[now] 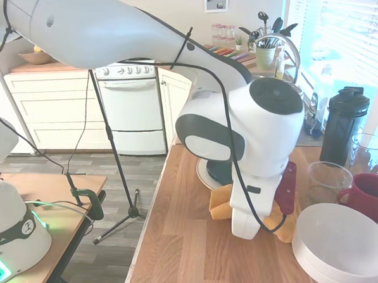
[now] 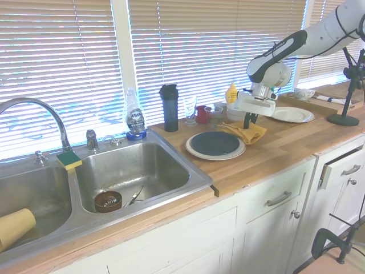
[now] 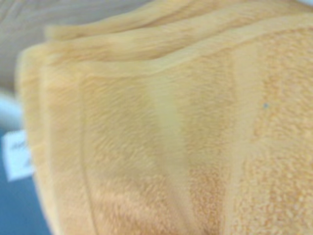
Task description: Wipe the blue plate in clockwise motion
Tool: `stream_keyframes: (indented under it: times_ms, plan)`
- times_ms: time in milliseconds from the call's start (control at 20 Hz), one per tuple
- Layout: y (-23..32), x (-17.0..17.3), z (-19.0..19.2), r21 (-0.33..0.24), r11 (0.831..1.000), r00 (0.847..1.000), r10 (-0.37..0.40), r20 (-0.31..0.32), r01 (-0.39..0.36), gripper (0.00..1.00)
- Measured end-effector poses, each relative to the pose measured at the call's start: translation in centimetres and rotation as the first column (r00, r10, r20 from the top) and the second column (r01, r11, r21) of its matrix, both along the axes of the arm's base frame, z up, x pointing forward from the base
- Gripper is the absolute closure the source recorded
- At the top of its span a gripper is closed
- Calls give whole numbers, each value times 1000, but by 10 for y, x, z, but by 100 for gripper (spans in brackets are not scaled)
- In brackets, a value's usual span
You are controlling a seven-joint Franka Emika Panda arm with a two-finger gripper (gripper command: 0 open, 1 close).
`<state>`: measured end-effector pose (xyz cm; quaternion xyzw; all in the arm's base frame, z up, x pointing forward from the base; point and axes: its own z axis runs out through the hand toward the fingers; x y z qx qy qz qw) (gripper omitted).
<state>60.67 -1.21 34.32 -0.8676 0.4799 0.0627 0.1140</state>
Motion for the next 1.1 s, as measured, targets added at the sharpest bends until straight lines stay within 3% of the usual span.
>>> stream_keyframes:
  times_ms: [500, 850, 1100]
  plan:
    - [54, -30, 67, -155, 986, 996, 74, 44, -67, 100]
    - [111, -46, 129, -210, 972, 988, 123, 91, -102, 100]
    - [163, -51, 141, -230, 962, 981, 170, 98, -143, 100]
